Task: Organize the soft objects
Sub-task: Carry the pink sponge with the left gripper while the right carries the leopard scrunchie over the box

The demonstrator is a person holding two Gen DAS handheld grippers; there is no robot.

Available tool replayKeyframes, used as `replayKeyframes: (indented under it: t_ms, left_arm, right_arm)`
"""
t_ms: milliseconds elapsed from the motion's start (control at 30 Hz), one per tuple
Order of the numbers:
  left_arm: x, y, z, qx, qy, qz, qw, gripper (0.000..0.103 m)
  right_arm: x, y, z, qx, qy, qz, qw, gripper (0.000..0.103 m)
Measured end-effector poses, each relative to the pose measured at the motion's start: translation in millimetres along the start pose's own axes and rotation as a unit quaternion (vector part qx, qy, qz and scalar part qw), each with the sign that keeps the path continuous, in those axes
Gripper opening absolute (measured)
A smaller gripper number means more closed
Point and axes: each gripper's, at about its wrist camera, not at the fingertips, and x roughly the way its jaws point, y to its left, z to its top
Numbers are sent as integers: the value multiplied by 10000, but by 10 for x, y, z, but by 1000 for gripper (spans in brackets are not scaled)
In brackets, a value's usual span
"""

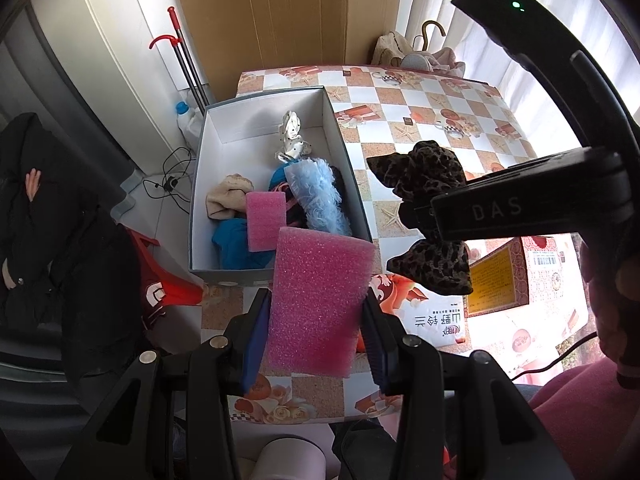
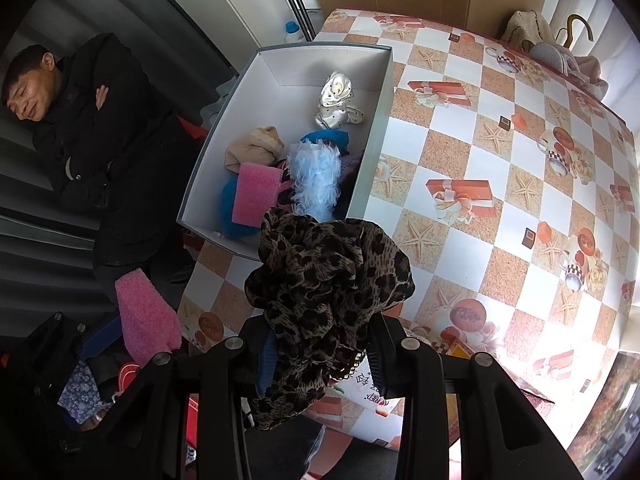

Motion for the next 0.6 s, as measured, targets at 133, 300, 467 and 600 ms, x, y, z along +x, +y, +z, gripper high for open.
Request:
replayKeyframes:
  t_ms: [133,300,467,600]
  left_arm:
    - [141,135,149,-85,118,142,9998,47]
    - [287,377,471,-452,31,264,9986,47]
    - [430,628,752,-961,-118,448,9943,47]
    - [665,747,935,-1140,63,588,9917,47]
  right_arm:
    - [-10,-71,117,99,-110,-36,9999,39]
    - [-3,-115,356,84,-167,-60,9998,39]
    - [44,-101,673,78,-251,-56,9996,39]
    - [114,-65,924,46,-241,-25,9997,39]
